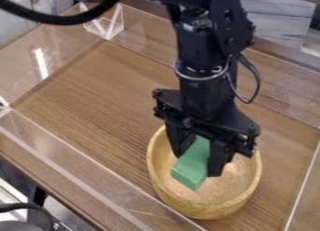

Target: Put the green block in the brown bowl

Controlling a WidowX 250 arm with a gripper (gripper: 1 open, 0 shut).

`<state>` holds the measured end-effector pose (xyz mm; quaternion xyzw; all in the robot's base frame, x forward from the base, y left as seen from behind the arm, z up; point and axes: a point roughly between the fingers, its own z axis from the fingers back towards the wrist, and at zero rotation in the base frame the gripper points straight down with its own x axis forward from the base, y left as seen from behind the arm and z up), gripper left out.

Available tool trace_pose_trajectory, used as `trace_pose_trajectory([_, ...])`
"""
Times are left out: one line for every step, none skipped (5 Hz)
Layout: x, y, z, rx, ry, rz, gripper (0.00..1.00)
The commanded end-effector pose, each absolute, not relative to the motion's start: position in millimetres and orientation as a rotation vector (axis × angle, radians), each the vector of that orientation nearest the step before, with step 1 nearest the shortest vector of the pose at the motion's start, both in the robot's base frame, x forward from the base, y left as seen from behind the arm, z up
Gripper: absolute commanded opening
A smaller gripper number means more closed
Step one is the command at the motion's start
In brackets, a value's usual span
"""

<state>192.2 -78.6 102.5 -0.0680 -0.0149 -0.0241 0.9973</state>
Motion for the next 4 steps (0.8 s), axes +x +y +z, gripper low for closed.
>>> trace_pose_trajectory([197.2,-81.8,109.0,-0.146,-0.059,-0.05,1.0])
trace_pose_trajectory([199.3,-77.8,114.2,-0.147,-0.061,-0.053,1.0])
trace_pose_trajectory([201.0,-74.2,116.6,-0.146,-0.061,-0.058,1.0])
trace_pose_trajectory([205.8,-68.5,123.5,-0.147,-0.072,-0.062,1.0])
